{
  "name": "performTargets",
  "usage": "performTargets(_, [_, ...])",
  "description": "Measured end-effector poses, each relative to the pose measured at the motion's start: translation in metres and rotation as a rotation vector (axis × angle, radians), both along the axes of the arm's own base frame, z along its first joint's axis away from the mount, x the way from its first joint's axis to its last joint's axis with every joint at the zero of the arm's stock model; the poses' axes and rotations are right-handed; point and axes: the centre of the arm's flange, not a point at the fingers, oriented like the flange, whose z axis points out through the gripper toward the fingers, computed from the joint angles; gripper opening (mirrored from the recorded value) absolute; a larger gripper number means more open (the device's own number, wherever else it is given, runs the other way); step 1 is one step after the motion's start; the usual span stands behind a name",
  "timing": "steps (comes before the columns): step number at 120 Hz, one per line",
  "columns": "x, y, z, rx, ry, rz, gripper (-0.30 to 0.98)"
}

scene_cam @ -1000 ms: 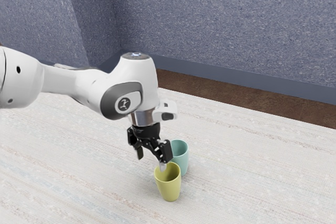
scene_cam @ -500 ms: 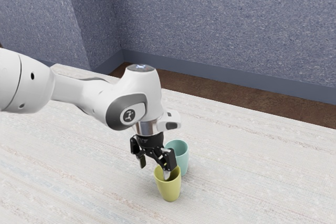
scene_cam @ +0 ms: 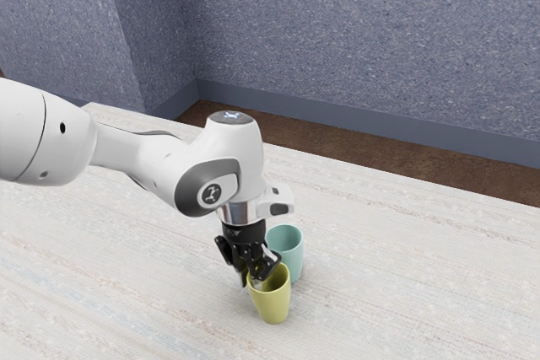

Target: Place the right cup onto the left cup

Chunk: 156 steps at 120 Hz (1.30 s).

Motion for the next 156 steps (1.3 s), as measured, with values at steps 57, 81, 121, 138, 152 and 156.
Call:
performTargets(57, [-0.004,-0.004,0.055,-0.013,-0.064,-0.001,-0.09])
performTargets(81, [0.014,-0.006,0.104,-0.028,-0.092,0.014,-0.10])
performTargets(121, [0.072,0.045,0.143,-0.023,-0.042,0.118,-0.10])
performTargets(138, [0.087,0.047,0.134,-0.016,-0.002,0.116,-0.10])
performTargets(152, [0.098,0.050,0.127,-0.013,0.021,0.116,-0.10])
performTargets(156, [0.101,0.051,0.125,-0.012,0.026,0.115,-0.10])
